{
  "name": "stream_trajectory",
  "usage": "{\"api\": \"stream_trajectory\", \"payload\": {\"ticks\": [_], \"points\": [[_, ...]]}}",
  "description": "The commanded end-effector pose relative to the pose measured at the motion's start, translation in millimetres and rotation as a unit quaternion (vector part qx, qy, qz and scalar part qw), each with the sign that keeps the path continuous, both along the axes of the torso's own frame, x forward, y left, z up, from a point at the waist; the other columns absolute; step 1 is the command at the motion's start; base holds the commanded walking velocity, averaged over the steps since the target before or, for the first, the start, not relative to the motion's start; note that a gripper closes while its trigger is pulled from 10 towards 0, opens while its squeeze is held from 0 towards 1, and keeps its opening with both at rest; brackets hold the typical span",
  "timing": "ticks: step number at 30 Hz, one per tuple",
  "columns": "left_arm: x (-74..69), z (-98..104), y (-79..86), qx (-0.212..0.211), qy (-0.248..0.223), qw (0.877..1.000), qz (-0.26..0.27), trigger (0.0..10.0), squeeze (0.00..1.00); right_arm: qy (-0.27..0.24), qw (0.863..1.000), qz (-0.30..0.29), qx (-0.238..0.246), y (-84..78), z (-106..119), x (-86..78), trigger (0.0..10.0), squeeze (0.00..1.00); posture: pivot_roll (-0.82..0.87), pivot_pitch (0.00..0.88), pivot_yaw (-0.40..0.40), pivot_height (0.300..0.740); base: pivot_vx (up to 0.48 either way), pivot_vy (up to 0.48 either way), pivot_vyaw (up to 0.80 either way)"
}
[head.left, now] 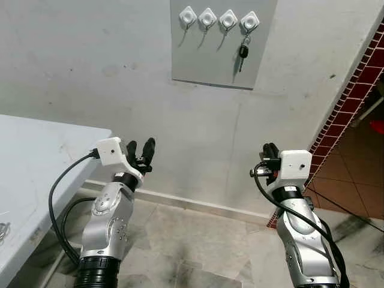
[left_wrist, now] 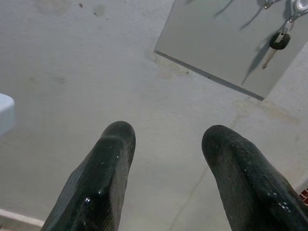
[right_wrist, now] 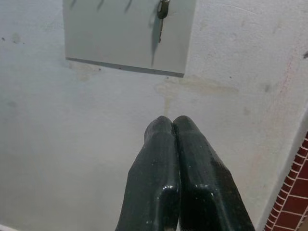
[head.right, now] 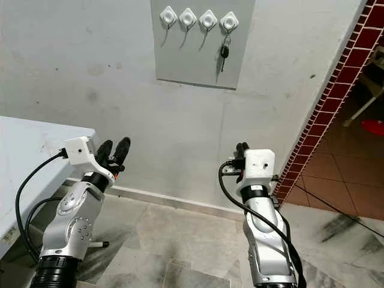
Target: Hang keys on a hook
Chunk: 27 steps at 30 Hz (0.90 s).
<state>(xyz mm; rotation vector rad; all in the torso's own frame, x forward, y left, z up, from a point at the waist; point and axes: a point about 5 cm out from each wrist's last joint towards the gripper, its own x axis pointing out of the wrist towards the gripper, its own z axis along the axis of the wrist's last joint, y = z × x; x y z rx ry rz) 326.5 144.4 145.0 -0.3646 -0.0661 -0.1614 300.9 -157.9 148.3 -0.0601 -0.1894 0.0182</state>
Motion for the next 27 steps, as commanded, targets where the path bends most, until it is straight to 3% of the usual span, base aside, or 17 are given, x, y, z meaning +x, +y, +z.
{"api": "stream_trajectory", "payload": {"ticks": [1, 17, 27], "points": [[0.6, 4.6, 1.5, 0.002, -0.008, 1.000, 0.003, 10.0, 0.00, -0.010, 1.000, 0.005, -0.001, 1.2, 5.0, -0.3, 10.0, 0.00, 0.08, 0.040, -0.014, 0.740, 0.000, 0.300, 0.00], [1.5, 4.8, 1.6, 0.008, -0.008, 1.000, 0.002, 10.0, 0.00, -0.010, 1.000, 0.003, 0.001, 1.4, 4.9, -1.2, 10.0, 0.00, 0.07, 0.044, -0.012, 0.740, 0.205, 0.389, 0.00], [0.8, 4.1, 0.6, 0.031, -0.008, 0.999, 0.003, 10.0, 0.00, -0.009, 1.000, 0.003, 0.002, 1.9, 4.2, -2.4, 10.0, 0.00, 0.08, 0.048, -0.008, 0.740, 0.330, 0.000, 0.00]]}}
